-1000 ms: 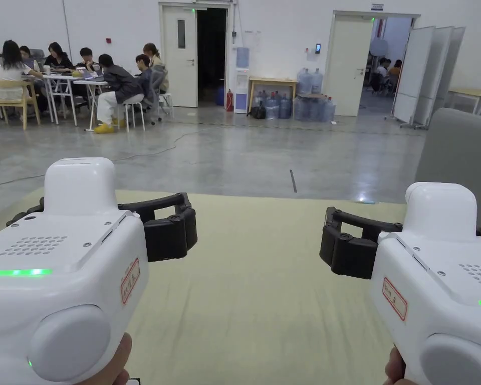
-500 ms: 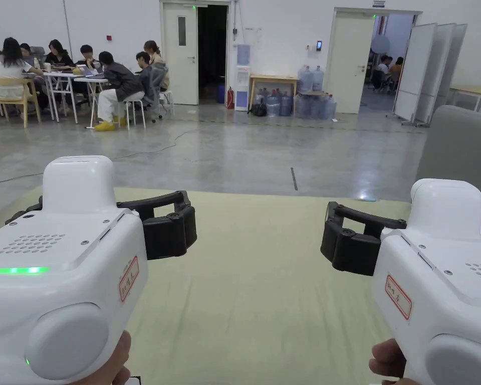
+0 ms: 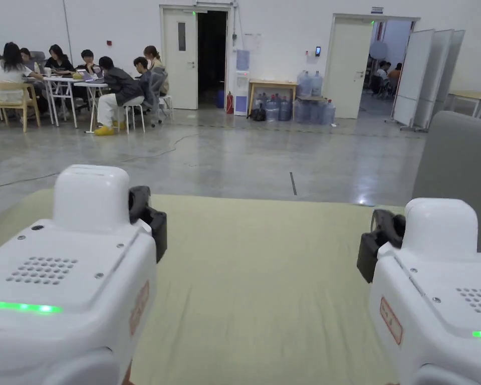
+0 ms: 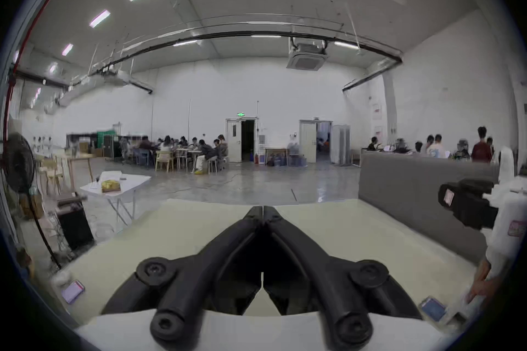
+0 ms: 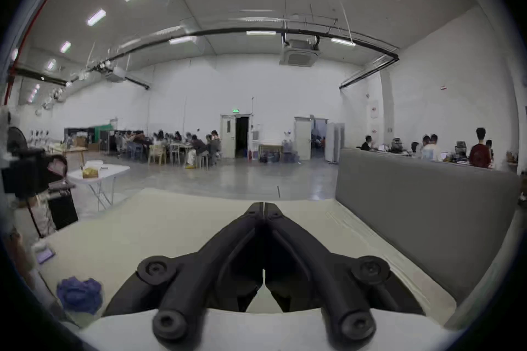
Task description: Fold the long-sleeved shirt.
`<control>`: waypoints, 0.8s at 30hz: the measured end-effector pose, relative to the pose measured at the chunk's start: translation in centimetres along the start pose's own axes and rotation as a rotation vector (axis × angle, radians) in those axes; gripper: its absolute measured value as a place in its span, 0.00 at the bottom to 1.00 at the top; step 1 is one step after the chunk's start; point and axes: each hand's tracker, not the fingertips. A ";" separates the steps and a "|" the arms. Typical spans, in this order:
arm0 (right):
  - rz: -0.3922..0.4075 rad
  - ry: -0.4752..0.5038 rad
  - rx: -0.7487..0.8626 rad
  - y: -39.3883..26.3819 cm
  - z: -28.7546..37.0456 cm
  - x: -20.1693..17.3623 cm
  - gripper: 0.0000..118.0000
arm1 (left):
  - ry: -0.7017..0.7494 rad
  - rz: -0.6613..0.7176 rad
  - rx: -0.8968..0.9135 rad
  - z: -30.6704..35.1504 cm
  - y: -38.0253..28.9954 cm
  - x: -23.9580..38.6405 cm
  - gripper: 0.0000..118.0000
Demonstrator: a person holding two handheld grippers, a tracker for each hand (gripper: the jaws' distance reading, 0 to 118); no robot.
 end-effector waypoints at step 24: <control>-0.100 1.077 -0.163 -2.0 1.4 -25.5 0.02 | 0.659 0.118 -0.380 13.9 -6.5 -25.5 0.00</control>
